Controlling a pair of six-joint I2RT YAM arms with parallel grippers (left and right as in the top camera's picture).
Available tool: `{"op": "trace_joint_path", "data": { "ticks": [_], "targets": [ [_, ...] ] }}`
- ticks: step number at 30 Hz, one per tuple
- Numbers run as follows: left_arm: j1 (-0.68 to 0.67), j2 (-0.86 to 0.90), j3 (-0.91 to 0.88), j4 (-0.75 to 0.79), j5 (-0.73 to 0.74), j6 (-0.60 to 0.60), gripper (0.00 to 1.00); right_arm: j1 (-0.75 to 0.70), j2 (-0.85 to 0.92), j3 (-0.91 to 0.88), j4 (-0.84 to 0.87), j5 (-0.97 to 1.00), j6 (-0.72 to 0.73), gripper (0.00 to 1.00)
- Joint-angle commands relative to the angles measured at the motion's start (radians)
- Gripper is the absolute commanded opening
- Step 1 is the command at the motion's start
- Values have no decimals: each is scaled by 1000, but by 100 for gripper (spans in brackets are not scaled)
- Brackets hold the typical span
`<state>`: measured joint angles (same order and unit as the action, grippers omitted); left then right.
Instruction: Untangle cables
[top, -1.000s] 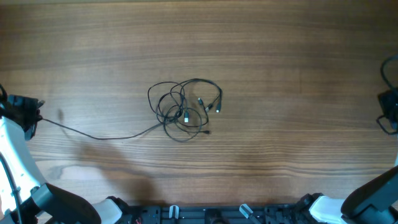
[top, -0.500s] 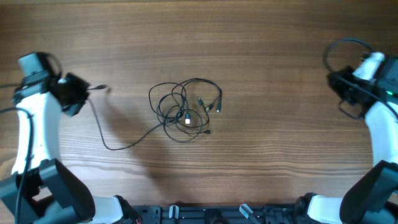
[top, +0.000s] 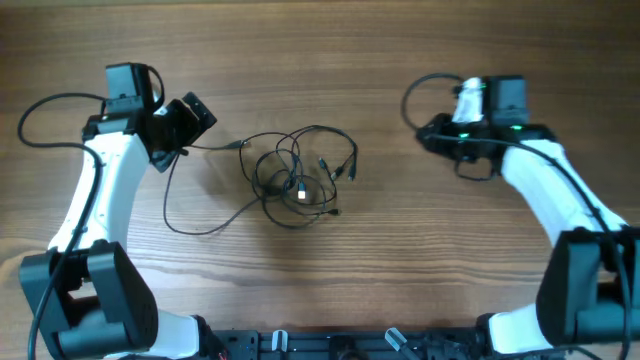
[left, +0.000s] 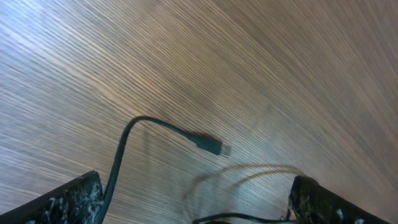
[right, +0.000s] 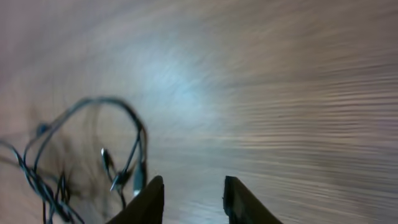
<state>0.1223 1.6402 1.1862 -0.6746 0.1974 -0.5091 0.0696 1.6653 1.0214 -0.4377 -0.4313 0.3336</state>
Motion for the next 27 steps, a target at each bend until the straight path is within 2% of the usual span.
{"op": "trace_joint_path", "data": {
  "ticks": [1, 7, 11, 15, 20, 21, 22, 27],
  "targets": [
    [-48, 12, -7, 0, 96, 63, 87, 86, 56, 0, 26, -19, -16, 38],
    [-128, 46, -11, -49, 100, 171, 71, 175, 117, 0, 91, -19, -16, 46],
    [-167, 104, -18, -48, 101, 173, 69, 208, 148, 0, 124, -18, -17, 49],
    [-185, 162, -22, -42, 101, 173, 83, 227, 163, 0, 150, -18, -14, 50],
    [-186, 196, -21, -1, 99, 182, 82, 244, 172, 0, 174, -18, 95, 49],
    [-185, 193, -20, 13, 92, 204, 88, 245, 174, 0, 180, -18, 121, 49],
    [-182, 188, -16, 18, 74, 217, 100, 245, 175, 0, 185, -18, 136, 49],
    [-155, 124, 95, -23, -201, 218, 100, 245, 175, 0, 190, -19, 140, 49]
  ]
}}
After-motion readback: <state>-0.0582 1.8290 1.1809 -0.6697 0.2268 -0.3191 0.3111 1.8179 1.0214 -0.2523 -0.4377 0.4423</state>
